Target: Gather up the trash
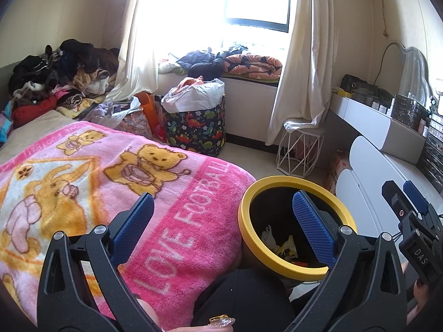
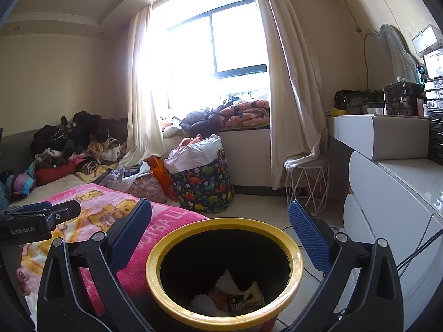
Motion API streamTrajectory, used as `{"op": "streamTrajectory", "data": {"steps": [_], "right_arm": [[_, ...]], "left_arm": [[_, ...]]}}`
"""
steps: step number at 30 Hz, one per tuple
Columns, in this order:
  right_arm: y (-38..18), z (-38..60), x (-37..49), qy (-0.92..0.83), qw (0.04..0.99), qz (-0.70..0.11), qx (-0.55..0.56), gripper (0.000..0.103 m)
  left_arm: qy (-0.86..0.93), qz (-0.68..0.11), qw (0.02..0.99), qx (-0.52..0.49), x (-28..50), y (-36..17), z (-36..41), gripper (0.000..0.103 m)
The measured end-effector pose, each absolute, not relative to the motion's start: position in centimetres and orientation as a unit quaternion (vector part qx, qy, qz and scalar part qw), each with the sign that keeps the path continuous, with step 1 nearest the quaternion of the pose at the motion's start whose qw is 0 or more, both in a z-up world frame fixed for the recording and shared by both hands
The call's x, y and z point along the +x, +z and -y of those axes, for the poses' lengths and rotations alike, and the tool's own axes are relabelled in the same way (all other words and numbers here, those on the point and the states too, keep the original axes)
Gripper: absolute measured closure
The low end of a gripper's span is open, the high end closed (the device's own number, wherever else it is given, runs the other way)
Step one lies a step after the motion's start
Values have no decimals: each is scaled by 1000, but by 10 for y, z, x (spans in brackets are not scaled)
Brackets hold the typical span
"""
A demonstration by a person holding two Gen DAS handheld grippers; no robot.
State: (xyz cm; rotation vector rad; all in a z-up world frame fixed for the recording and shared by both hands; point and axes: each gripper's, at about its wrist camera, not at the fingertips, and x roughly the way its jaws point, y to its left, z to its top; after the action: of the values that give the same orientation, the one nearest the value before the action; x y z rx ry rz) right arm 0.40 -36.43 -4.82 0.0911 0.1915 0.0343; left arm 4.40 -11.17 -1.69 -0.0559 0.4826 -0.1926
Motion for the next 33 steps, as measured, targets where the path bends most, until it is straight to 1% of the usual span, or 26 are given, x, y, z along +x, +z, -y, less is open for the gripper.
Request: {"op": "streamTrajectory", "data": {"steps": [25,33], "right_arm": [[-49,367,5,17,994,-98,47,7],[-43,353,20,37,992,-111,51,7]], "left_arm": [[-95,-240,966,-27,44,-17,112,11],[-52,-257,965,-22,50,-14,99,11]]}}
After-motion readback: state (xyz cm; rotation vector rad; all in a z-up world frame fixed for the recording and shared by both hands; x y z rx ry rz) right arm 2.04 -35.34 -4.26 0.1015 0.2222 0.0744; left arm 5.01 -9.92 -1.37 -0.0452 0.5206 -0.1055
